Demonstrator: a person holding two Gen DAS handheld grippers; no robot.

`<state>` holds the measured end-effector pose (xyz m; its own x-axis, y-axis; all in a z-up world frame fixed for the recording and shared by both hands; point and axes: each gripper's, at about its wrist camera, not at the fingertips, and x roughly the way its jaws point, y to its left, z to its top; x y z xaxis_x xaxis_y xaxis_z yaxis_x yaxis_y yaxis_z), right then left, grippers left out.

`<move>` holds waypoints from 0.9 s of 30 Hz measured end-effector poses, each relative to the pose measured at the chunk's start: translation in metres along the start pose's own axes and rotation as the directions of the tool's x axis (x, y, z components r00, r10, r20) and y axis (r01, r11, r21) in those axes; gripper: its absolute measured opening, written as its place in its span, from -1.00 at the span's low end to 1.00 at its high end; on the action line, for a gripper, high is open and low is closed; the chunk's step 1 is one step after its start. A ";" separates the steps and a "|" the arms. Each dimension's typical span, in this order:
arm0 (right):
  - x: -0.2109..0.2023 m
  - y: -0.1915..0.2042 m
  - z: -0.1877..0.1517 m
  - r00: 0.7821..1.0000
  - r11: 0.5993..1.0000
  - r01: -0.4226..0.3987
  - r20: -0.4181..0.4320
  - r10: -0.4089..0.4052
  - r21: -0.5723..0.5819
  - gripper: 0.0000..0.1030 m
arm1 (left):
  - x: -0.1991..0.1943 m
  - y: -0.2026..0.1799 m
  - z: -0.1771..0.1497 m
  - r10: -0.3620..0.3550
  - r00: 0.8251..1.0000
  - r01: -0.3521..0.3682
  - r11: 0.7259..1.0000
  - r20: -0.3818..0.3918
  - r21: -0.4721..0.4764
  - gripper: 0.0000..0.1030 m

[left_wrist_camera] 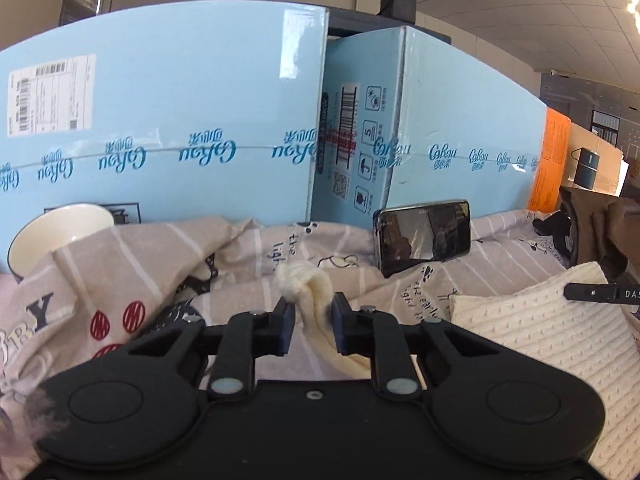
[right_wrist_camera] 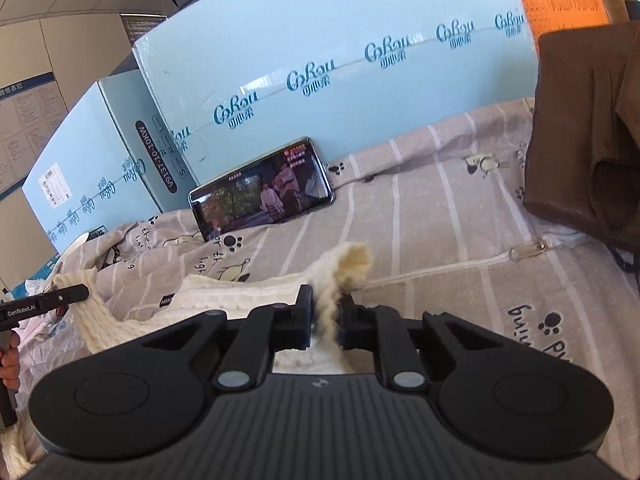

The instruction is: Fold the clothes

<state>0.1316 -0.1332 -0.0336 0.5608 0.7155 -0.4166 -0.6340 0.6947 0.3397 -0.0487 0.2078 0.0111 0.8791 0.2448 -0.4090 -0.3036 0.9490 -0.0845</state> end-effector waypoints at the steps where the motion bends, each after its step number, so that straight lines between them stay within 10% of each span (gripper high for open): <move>1: -0.003 0.002 0.001 1.000 1.000 0.011 0.026 -0.011 -0.011 -0.81 | 0.004 -0.004 0.003 -0.005 1.000 0.005 1.000 -0.001 0.009 -0.59; 5: -0.003 -0.007 0.005 0.999 0.999 0.042 0.027 -0.042 0.020 -0.79 | 0.025 -0.011 0.005 0.005 0.998 -0.004 1.000 -0.065 0.022 -0.53; 9: 0.008 -0.022 0.000 0.997 0.993 0.050 -0.060 -0.043 0.108 -0.60 | 0.025 0.004 0.000 0.044 0.992 -0.052 0.996 -0.122 -0.070 0.19; 12: 0.001 -0.027 -0.002 0.999 0.988 0.047 -0.029 -0.043 0.150 0.03 | -0.006 0.016 0.000 0.068 0.993 -0.082 0.984 -0.093 -0.156 0.57; 27: -0.048 -0.017 -0.007 0.990 0.984 -0.105 0.110 0.090 0.145 0.44 | -0.176 0.042 -0.083 0.030 0.991 -0.089 0.876 -0.132 -0.475 0.71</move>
<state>0.1121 -0.1796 -0.0250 0.5569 0.7786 -0.2892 -0.6057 0.6190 0.5000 -0.2465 0.1878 0.0046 0.8135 0.2444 -0.5277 -0.5189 0.7148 -0.4688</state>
